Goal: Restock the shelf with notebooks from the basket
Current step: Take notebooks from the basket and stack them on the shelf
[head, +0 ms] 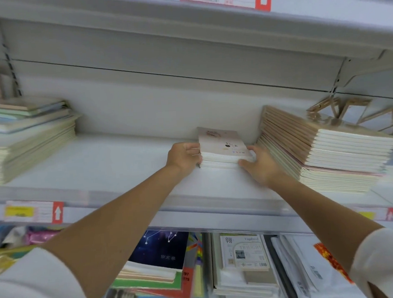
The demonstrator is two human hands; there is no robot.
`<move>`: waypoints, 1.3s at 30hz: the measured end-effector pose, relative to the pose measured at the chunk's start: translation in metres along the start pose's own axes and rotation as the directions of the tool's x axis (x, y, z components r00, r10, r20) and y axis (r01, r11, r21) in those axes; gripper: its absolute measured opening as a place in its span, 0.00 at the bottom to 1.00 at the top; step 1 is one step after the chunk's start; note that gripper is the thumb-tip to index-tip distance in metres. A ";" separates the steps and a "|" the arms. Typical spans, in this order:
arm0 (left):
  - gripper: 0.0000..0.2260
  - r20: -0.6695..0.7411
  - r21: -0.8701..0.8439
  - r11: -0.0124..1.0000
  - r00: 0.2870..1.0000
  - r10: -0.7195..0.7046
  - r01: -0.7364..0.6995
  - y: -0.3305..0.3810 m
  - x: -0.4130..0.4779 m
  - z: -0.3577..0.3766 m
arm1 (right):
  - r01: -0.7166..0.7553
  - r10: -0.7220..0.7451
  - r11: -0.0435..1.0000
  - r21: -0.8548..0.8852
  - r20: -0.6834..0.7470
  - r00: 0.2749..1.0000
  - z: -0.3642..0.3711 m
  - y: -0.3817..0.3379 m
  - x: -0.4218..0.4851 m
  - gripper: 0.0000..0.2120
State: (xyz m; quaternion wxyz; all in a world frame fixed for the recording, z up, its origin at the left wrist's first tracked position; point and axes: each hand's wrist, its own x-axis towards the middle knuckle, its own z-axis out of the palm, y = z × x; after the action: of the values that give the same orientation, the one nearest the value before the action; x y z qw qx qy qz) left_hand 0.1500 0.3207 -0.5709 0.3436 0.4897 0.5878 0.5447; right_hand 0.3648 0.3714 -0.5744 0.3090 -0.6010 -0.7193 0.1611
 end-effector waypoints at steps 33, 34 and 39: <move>0.07 -0.628 -0.115 0.780 0.564 -0.537 0.615 -0.215 -0.414 -0.371 | 0.611 -0.524 0.751 0.251 0.790 0.319 0.298 -0.265 -0.396 0.10; 0.08 -0.626 -0.154 0.759 0.531 -0.571 0.633 -0.228 -0.425 -0.374 | 0.592 -0.493 0.770 0.239 0.812 0.312 0.308 -0.260 -0.405 0.12; 0.14 -0.651 -0.305 0.643 0.339 -0.679 0.702 -0.285 -0.482 -0.384 | 0.644 -0.372 0.747 0.168 0.908 0.195 0.345 -0.249 -0.433 0.14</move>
State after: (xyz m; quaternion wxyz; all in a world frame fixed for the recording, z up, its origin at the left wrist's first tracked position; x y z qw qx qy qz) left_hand -0.1303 -0.2330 -0.8467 0.2744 -0.0550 0.8297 0.4830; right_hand -0.0084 -0.0538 -0.7938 -0.1751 -0.1707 -0.9357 0.2542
